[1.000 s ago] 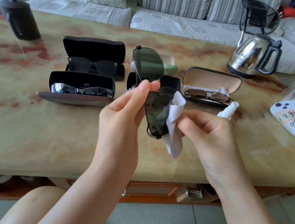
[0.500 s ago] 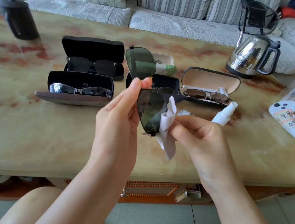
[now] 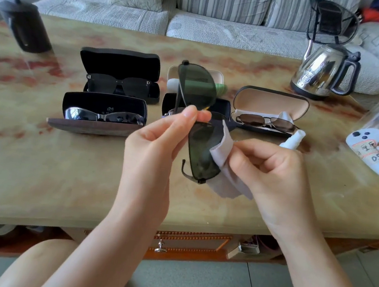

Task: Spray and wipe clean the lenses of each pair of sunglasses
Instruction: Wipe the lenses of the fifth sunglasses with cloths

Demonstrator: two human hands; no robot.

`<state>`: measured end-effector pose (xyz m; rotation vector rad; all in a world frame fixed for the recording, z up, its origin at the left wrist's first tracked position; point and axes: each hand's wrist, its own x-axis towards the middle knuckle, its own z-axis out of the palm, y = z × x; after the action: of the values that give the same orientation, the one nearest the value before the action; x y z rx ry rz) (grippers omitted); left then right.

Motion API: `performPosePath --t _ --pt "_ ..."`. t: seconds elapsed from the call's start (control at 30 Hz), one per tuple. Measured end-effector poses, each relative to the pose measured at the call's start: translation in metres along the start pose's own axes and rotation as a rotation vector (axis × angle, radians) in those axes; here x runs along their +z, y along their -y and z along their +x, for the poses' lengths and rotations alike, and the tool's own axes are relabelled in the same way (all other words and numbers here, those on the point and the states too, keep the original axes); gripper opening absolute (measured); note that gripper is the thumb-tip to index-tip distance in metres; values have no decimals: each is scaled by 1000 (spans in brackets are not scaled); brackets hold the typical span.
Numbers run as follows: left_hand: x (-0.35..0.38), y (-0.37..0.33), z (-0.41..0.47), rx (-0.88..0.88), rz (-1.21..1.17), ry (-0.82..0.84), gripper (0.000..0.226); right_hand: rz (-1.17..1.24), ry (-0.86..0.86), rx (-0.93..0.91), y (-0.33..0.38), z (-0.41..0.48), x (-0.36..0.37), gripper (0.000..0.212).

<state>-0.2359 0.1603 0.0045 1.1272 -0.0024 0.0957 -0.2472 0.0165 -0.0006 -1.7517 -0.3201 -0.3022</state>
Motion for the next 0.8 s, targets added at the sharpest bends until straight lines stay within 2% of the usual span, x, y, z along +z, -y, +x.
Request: performPosePath --t 0.07,0.37,0.6,0.67,0.73,0.8 --pt "1 3 -1 -13 49 9 28 -41 3 -6 2 3 -2 5" --pt "6 7 -4 -48 102 30 28 37 -16 149 3 12 -5 25" --pt "-5 -4 7 -14 -72 9 19 51 34 195 1 2 1 18" --pt "-4 -2 8 -50 -87 53 19 107 -6 208 0 4 -4 16" --pt "-4 1 8 -82 -88 65 19 212 -12 234 1 7 -9 26" --pt "-4 2 9 -103 -90 67 19 302 -14 274 3 8 -10 22"
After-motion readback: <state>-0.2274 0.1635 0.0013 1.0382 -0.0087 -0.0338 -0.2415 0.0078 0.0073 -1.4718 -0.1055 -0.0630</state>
